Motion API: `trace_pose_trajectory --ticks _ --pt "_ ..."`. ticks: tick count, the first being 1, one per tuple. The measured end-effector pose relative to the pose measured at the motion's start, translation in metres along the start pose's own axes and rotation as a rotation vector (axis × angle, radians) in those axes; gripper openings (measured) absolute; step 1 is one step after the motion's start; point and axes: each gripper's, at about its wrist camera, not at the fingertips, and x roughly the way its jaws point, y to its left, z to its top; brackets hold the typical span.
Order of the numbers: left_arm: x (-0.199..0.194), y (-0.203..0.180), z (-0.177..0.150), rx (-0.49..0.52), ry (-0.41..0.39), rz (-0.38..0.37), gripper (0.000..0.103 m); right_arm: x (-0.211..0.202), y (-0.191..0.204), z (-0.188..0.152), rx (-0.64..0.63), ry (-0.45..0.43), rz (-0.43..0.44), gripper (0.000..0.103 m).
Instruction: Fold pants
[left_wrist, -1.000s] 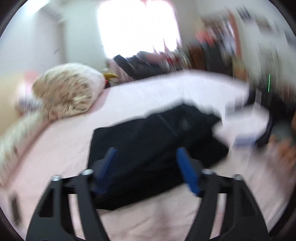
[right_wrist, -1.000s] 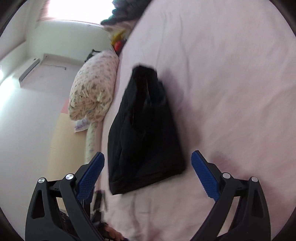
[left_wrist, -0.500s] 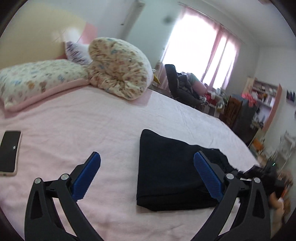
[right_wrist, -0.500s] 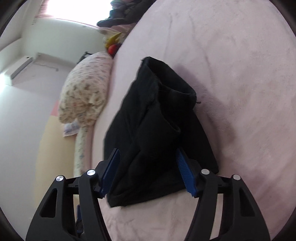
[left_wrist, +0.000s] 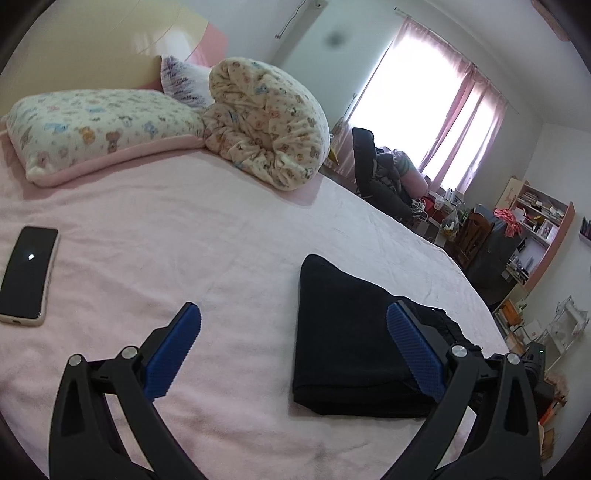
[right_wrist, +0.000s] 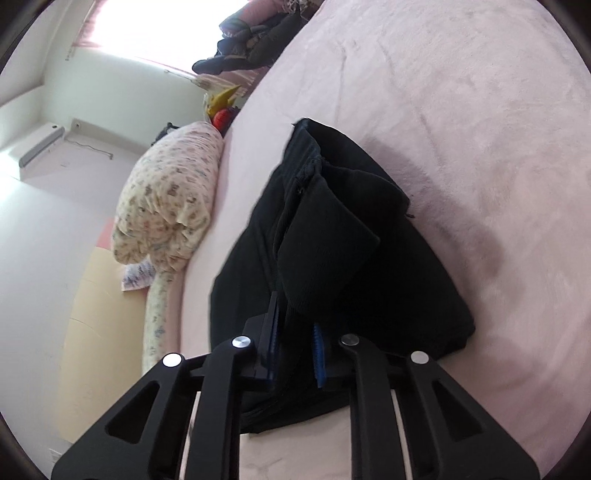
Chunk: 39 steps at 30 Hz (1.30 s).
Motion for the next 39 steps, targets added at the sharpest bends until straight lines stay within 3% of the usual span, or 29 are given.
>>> trace_pose_trajectory --ticks 5,10,13,16,19,20,22,23,24,27,31,33,36,37,39 --pt "0.005 0.001 -0.003 -0.004 0.026 -0.003 0.101 -0.012 0.010 -0.014 -0.006 0.014 0.034 0.013" --pt "0.013 -0.002 -0.007 0.013 0.049 0.008 0.101 -0.020 -0.004 -0.032 0.020 0.024 0.052 0.006" --pt "0.018 -0.004 -0.009 0.019 0.065 0.013 0.101 -0.008 -0.008 -0.034 -0.041 0.048 -0.018 0.006" --pt "0.023 -0.007 -0.013 0.029 0.090 0.000 0.101 -0.017 -0.010 -0.033 -0.056 0.056 0.009 0.007" --pt "0.028 -0.011 -0.016 0.042 0.110 -0.009 0.101 -0.037 0.007 -0.029 -0.150 0.011 0.003 0.008" --pt "0.031 -0.014 -0.018 0.050 0.121 -0.016 0.101 -0.044 0.013 -0.028 -0.185 -0.009 -0.020 0.013" --pt "0.035 -0.019 -0.022 0.067 0.133 -0.025 0.101 -0.057 0.023 -0.024 -0.242 -0.026 -0.051 0.044" --pt "0.039 -0.021 -0.024 0.080 0.143 -0.028 0.101 -0.062 0.024 -0.021 -0.241 -0.039 -0.049 0.073" --pt "0.043 -0.024 -0.025 0.087 0.154 -0.035 0.101 -0.068 0.026 -0.018 -0.245 -0.073 -0.047 0.074" --pt "0.054 -0.032 -0.030 0.070 0.174 -0.111 0.101 -0.069 0.036 -0.010 -0.319 -0.131 -0.014 0.060" --pt "0.075 -0.037 -0.040 0.003 0.239 -0.197 0.101 -0.033 0.032 -0.003 -0.298 -0.022 0.012 0.052" --pt "0.093 -0.036 -0.046 -0.011 0.304 -0.155 0.101 -0.004 0.017 -0.006 -0.301 0.051 -0.072 0.050" --pt "0.122 -0.029 -0.061 0.008 0.441 -0.013 0.101 0.018 -0.003 -0.012 -0.277 0.109 -0.119 0.047" --pt "0.128 -0.026 -0.063 -0.005 0.465 -0.016 0.101 0.015 0.000 -0.014 -0.294 0.099 -0.119 0.047" --pt "0.123 -0.025 -0.061 -0.029 0.437 -0.041 0.101 0.004 0.011 -0.017 -0.334 0.069 -0.117 0.047"
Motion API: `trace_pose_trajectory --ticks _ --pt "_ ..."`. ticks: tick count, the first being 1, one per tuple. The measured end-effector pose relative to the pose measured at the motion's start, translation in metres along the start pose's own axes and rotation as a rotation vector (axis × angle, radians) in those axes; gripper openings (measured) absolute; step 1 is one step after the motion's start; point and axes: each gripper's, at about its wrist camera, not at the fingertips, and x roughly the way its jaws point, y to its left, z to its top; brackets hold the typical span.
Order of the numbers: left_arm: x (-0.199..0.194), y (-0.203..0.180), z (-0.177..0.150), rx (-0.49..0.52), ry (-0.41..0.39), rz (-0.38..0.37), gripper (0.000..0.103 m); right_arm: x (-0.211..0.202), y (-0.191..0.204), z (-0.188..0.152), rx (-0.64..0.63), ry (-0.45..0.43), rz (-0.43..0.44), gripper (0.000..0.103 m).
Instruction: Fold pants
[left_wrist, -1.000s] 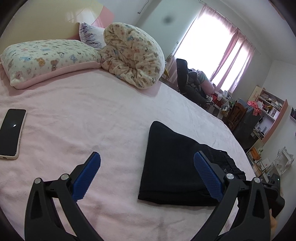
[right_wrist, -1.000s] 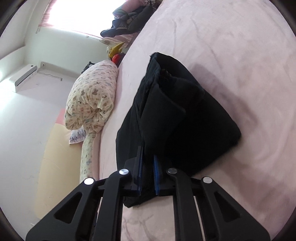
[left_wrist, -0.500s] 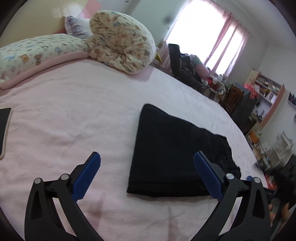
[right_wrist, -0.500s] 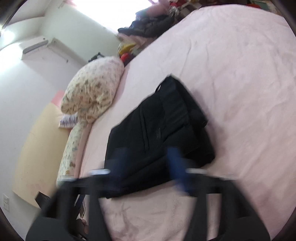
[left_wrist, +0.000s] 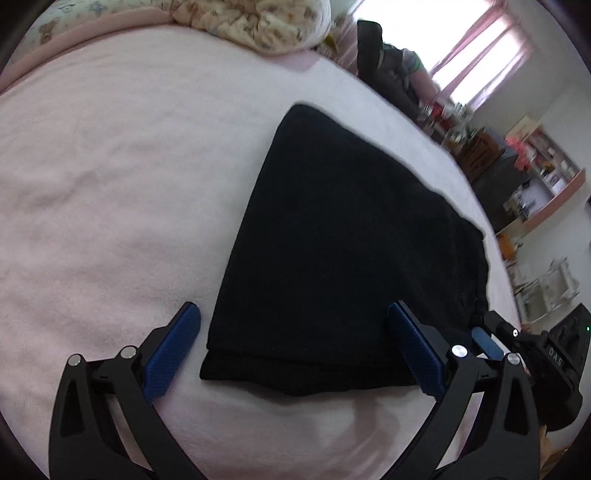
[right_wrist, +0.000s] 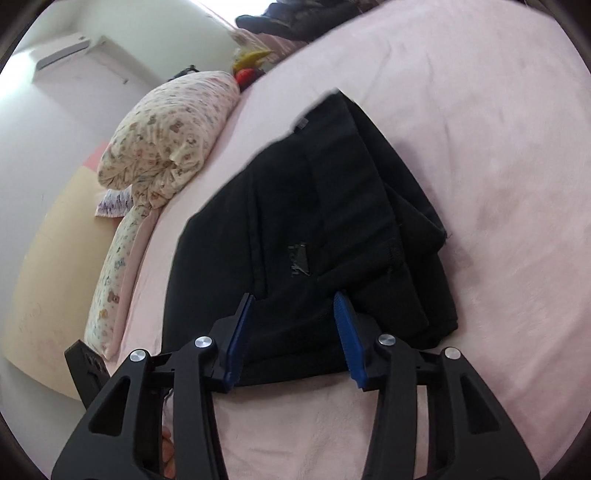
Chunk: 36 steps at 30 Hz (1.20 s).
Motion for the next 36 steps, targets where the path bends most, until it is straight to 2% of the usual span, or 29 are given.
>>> trace_pose_trajectory --ticks 2,5,8,10,12,13,15,16,19,21,23,25,27,29,31,33,34,36 --pt "-0.006 -0.002 0.000 -0.011 -0.013 -0.070 0.101 -0.013 0.008 0.000 -0.044 -0.054 -0.003 0.047" --pt "-0.015 -0.008 -0.003 0.002 -0.083 -0.067 0.101 -0.025 0.013 -0.005 -0.126 -0.124 -0.047 0.048" --pt "-0.022 -0.018 -0.009 0.049 -0.158 -0.023 0.101 -0.010 -0.001 -0.007 -0.130 -0.076 -0.105 0.048" --pt "-0.036 -0.031 -0.015 0.121 -0.243 0.023 0.101 -0.006 -0.006 -0.007 -0.122 -0.067 -0.093 0.048" --pt "-0.059 -0.052 -0.028 0.231 -0.396 0.110 0.101 -0.015 -0.004 -0.008 -0.125 -0.097 -0.071 0.048" --pt "-0.069 -0.062 -0.036 0.296 -0.483 0.128 0.101 -0.020 -0.003 -0.008 -0.124 -0.115 -0.053 0.048" --pt "-0.077 -0.078 -0.043 0.407 -0.554 0.093 0.101 -0.028 -0.001 -0.007 -0.127 -0.148 -0.014 0.048" --pt "-0.074 -0.087 -0.044 0.468 -0.531 0.063 0.101 -0.027 0.002 -0.006 -0.133 -0.149 -0.014 0.048" --pt "-0.052 -0.095 -0.040 0.509 -0.413 -0.008 0.101 -0.019 0.003 -0.003 -0.147 -0.118 -0.018 0.048" --pt "-0.026 -0.092 -0.032 0.475 -0.280 -0.008 0.101 -0.005 0.000 -0.005 -0.146 -0.062 -0.047 0.048" --pt "0.005 -0.079 -0.025 0.394 -0.105 0.014 0.101 0.000 -0.003 -0.009 -0.145 -0.054 -0.054 0.048" --pt "0.017 -0.074 -0.024 0.397 -0.052 0.020 0.101 0.000 -0.004 -0.010 -0.142 -0.058 -0.047 0.048" --pt "0.012 -0.078 -0.025 0.419 -0.069 0.032 0.101 -0.001 -0.001 -0.011 -0.163 -0.053 -0.056 0.048" --pt "-0.005 -0.079 -0.026 0.414 -0.118 -0.025 0.101 -0.010 0.005 -0.009 -0.177 -0.071 -0.046 0.048" --pt "-0.022 -0.078 -0.022 0.379 -0.197 -0.126 0.101 -0.019 0.008 -0.007 -0.183 -0.106 -0.021 0.048" --pt "-0.037 -0.076 -0.011 0.328 -0.298 -0.167 0.101 -0.021 0.010 -0.005 -0.218 -0.127 -0.066 0.048" --pt "-0.042 -0.072 -0.003 0.293 -0.322 -0.185 0.101 -0.019 0.011 -0.003 -0.235 -0.127 -0.086 0.048" --pt "-0.041 -0.065 0.010 0.221 -0.311 -0.220 0.101 -0.018 0.013 -0.002 -0.266 -0.128 -0.113 0.048"
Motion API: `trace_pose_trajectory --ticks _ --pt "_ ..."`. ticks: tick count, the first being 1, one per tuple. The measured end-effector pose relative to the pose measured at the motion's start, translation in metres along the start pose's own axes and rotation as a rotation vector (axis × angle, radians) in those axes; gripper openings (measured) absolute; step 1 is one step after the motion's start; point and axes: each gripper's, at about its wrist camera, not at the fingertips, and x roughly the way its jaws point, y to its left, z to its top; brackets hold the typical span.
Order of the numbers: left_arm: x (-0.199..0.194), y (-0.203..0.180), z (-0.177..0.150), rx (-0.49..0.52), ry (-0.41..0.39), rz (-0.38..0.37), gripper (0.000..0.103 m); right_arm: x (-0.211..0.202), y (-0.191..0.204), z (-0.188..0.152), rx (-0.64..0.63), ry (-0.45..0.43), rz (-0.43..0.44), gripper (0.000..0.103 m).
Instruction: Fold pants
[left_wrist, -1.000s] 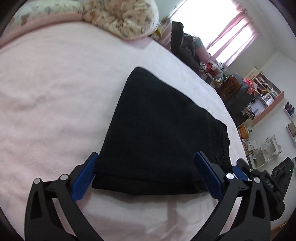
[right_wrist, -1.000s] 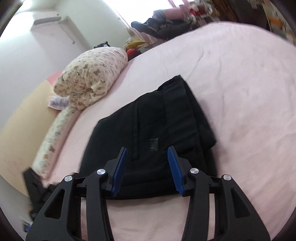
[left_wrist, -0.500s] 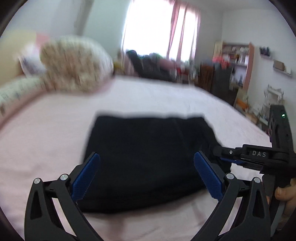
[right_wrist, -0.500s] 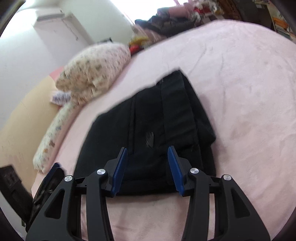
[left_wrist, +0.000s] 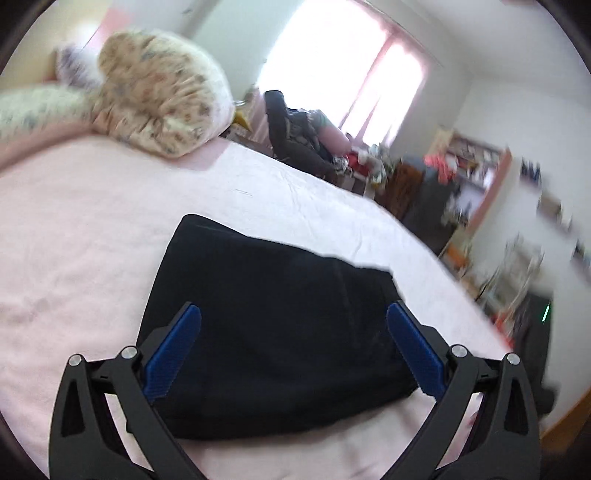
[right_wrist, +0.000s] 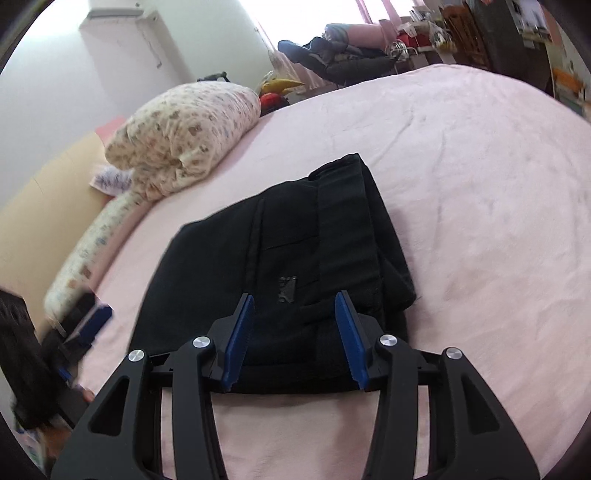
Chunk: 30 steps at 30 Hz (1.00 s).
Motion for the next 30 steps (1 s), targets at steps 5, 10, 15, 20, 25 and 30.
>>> trace_pose_trajectory --ticks 5,10,15,20,25,30 --pt "0.047 0.027 -0.001 -0.027 0.217 0.160 0.101 0.008 0.012 0.005 -0.112 -0.001 -0.070 0.048" --pt "0.075 -0.005 -0.022 0.284 0.325 0.349 0.101 0.034 0.025 -0.008 -0.226 0.087 -0.189 0.058" --pt "0.076 0.003 -0.023 0.275 0.300 0.339 0.101 0.042 0.045 -0.024 -0.359 0.076 -0.298 0.065" --pt "0.068 0.003 -0.027 0.283 0.297 0.340 0.101 0.040 0.041 -0.019 -0.340 0.083 -0.278 0.065" --pt "0.051 -0.006 -0.030 0.257 0.297 0.339 0.101 0.037 0.044 -0.018 -0.362 0.086 -0.281 0.068" --pt "0.023 -0.001 -0.013 0.196 0.163 0.318 0.101 0.027 0.048 -0.020 -0.394 0.081 -0.279 0.091"
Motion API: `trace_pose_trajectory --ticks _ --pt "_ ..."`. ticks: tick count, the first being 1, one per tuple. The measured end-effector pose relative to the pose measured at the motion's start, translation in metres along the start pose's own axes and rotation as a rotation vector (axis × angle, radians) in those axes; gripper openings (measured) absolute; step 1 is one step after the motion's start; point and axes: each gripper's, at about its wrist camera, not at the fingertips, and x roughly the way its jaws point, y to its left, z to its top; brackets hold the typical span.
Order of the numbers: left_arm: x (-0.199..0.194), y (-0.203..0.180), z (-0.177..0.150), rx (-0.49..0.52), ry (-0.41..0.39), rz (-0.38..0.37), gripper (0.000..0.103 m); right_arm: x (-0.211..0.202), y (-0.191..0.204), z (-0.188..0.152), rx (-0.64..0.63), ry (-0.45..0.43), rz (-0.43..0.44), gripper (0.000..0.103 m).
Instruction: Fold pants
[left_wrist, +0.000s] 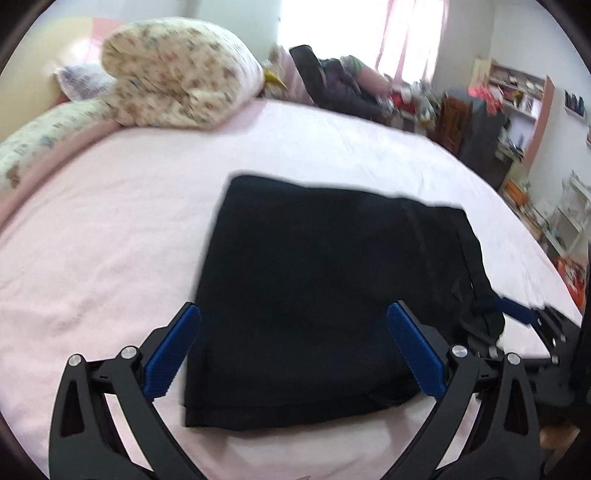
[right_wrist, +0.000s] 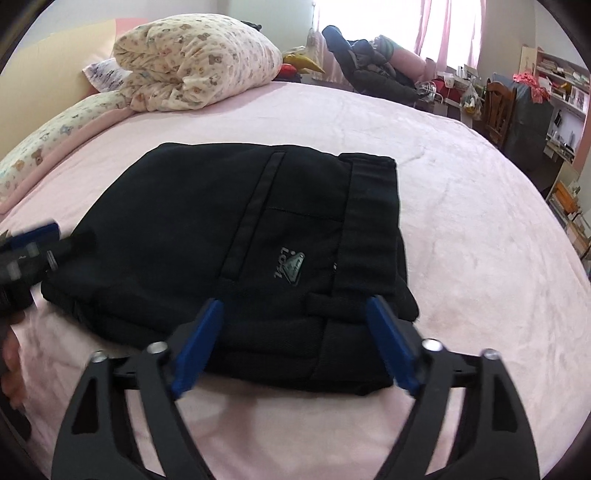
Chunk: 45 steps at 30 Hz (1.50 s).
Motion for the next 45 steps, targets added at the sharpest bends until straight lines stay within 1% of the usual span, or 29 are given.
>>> trace_pose_trajectory --ticks 3,5,7,9,11,13,15,16,17,18,20,21,22,23,26,27,28,29,30,34,36,39,40,41,43,44,45 --pt "-0.009 0.003 0.003 0.033 -0.089 0.053 0.101 -0.004 -0.004 -0.001 -0.003 0.000 0.010 0.096" --pt "-0.009 0.006 0.005 0.049 -0.116 0.074 0.101 -0.006 -0.008 -0.001 0.001 0.004 0.019 0.096" --pt "-0.005 0.014 0.008 0.020 -0.097 0.084 0.101 -0.007 -0.012 0.001 0.002 0.009 0.027 0.096" --pt "0.001 0.023 0.012 -0.028 -0.072 0.091 0.101 -0.009 -0.018 0.004 0.006 0.012 0.046 0.102" --pt "0.009 0.031 0.019 -0.057 -0.037 0.101 0.101 -0.010 -0.025 0.009 0.019 0.015 0.061 0.102" --pt "0.014 0.036 0.029 -0.048 -0.014 0.114 0.101 -0.014 -0.039 0.019 0.037 0.012 0.077 0.102" --pt "0.019 0.042 0.036 -0.046 -0.005 0.110 0.101 -0.018 -0.053 0.028 0.064 -0.010 0.108 0.102" --pt "0.020 0.046 0.039 -0.056 0.001 0.101 0.101 -0.020 -0.068 0.033 0.106 -0.029 0.156 0.102" --pt "0.024 0.053 0.041 -0.079 0.022 0.066 0.101 -0.018 -0.086 0.038 0.159 -0.034 0.250 0.102" --pt "0.029 0.059 0.041 -0.104 0.046 0.030 0.101 -0.010 -0.104 0.042 0.225 -0.012 0.364 0.102" --pt "0.045 0.075 0.042 -0.180 0.127 -0.083 0.101 0.010 -0.131 0.043 0.345 0.064 0.520 0.102" --pt "0.052 0.081 0.044 -0.209 0.163 -0.124 0.101 0.023 -0.143 0.042 0.405 0.107 0.580 0.102" --pt "0.059 0.087 0.045 -0.242 0.203 -0.163 0.101 0.037 -0.156 0.039 0.478 0.147 0.619 0.102" --pt "0.067 0.093 0.047 -0.269 0.234 -0.184 0.101 0.048 -0.165 0.036 0.523 0.166 0.642 0.102" --pt "0.077 0.101 0.054 -0.260 0.246 -0.158 0.101 0.075 -0.185 0.025 0.622 0.195 0.690 0.102" --pt "0.081 0.102 0.054 -0.264 0.256 -0.174 0.101 0.084 -0.188 0.022 0.650 0.205 0.722 0.102" --pt "0.087 0.104 0.055 -0.283 0.282 -0.208 0.101 0.091 -0.188 0.022 0.661 0.217 0.748 0.102" --pt "0.093 0.105 0.054 -0.297 0.311 -0.231 0.101 0.098 -0.187 0.022 0.665 0.234 0.763 0.102" --pt "0.097 0.105 0.053 -0.302 0.333 -0.238 0.101 0.105 -0.185 0.023 0.660 0.249 0.759 0.102" --pt "0.104 0.101 0.052 -0.233 0.386 -0.240 0.101 0.111 -0.171 0.031 0.583 0.270 0.773 0.102" --pt "0.105 0.102 0.054 -0.238 0.410 -0.287 0.101 0.113 -0.166 0.031 0.559 0.291 0.817 0.102" --pt "0.107 0.103 0.053 -0.266 0.434 -0.358 0.101 0.116 -0.157 0.033 0.517 0.332 0.855 0.102" --pt "0.107 0.103 0.052 -0.276 0.442 -0.389 0.101 0.115 -0.151 0.033 0.496 0.361 0.888 0.102" --pt "0.108 0.101 0.051 -0.288 0.449 -0.417 0.101 0.115 -0.147 0.031 0.475 0.380 0.898 0.102" --pt "0.110 0.097 0.048 -0.330 0.484 -0.531 0.101 0.114 -0.142 0.031 0.444 0.387 0.888 0.102" --pt "0.110 0.094 0.047 -0.332 0.494 -0.550 0.101 0.115 -0.143 0.030 0.449 0.384 0.891 0.102" --pt "0.110 0.091 0.046 -0.315 0.501 -0.537 0.101 0.116 -0.144 0.030 0.461 0.382 0.899 0.102"
